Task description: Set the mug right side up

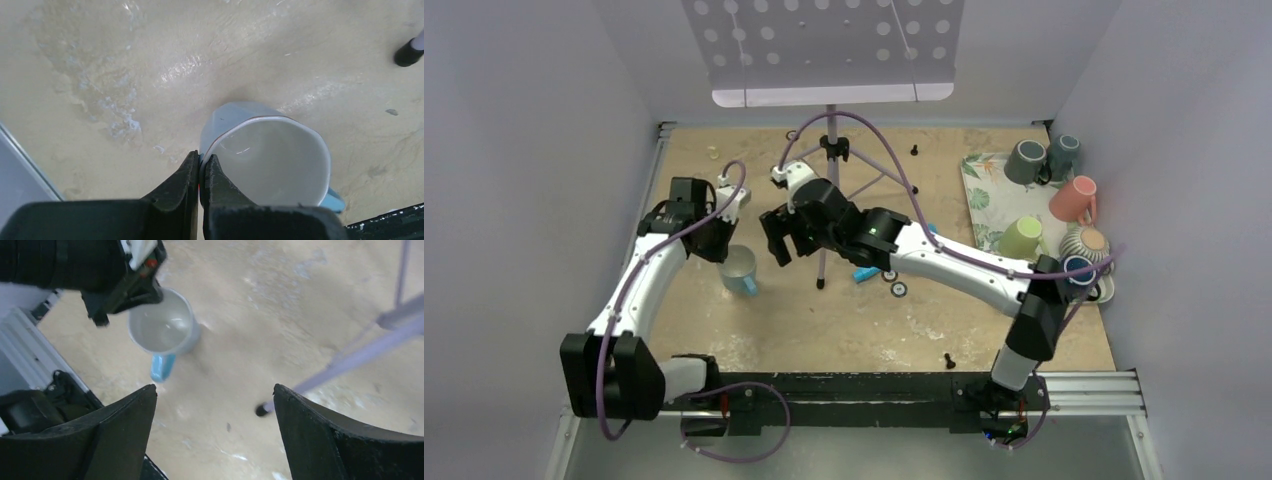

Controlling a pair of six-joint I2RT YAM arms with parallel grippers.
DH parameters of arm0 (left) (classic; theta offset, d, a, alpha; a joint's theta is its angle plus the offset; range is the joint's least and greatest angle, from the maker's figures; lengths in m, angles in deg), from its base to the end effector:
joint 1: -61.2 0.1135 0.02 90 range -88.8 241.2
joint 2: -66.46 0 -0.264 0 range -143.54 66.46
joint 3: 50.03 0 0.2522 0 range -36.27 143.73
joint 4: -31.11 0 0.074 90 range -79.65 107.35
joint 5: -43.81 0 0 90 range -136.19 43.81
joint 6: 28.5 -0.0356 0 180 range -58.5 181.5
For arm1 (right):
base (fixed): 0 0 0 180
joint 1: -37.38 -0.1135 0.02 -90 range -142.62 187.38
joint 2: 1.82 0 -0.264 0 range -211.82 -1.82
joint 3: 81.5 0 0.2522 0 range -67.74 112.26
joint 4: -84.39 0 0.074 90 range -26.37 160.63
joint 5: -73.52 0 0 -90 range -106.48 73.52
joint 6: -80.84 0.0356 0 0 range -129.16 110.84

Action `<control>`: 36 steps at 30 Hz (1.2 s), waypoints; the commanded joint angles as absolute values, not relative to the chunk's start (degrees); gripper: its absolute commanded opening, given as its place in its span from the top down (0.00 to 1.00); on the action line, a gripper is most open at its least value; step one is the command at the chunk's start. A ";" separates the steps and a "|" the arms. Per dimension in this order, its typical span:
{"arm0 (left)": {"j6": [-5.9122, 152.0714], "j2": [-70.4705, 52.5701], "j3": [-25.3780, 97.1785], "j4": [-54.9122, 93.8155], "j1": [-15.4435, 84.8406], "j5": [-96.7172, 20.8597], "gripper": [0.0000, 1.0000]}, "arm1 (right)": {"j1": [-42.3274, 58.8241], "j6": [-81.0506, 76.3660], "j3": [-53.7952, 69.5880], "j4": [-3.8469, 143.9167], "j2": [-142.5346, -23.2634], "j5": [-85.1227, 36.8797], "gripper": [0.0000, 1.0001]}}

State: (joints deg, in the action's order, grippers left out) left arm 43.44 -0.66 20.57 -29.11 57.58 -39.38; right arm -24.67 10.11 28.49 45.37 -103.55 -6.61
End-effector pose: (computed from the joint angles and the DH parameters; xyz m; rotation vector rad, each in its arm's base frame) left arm 0.2283 -0.0187 0.2806 0.5243 2.4969 -0.0548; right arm 0.2008 0.3655 0.3524 -0.6918 2.0581 0.6613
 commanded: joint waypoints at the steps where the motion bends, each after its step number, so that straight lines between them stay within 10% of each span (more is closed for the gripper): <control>1: 42.51 -5.07 22.20 -20.31 61.15 -32.25 1.00 | -22.65 8.08 20.35 47.09 -92.49 -1.56 0.10; 15: 39.98 -9.81 16.69 -11.79 65.32 -28.78 1.00 | 12.49 7.95 -5.64 48.75 -71.45 7.58 0.06; 25: 38.86 -3.47 16.85 -16.03 65.57 -27.88 0.31 | 41.54 24.29 -9.37 49.41 -68.03 3.63 0.02; 36: 36.27 6.23 23.50 -31.41 65.50 -24.59 0.20 | 59.31 42.13 -14.30 42.82 -69.15 -1.08 0.03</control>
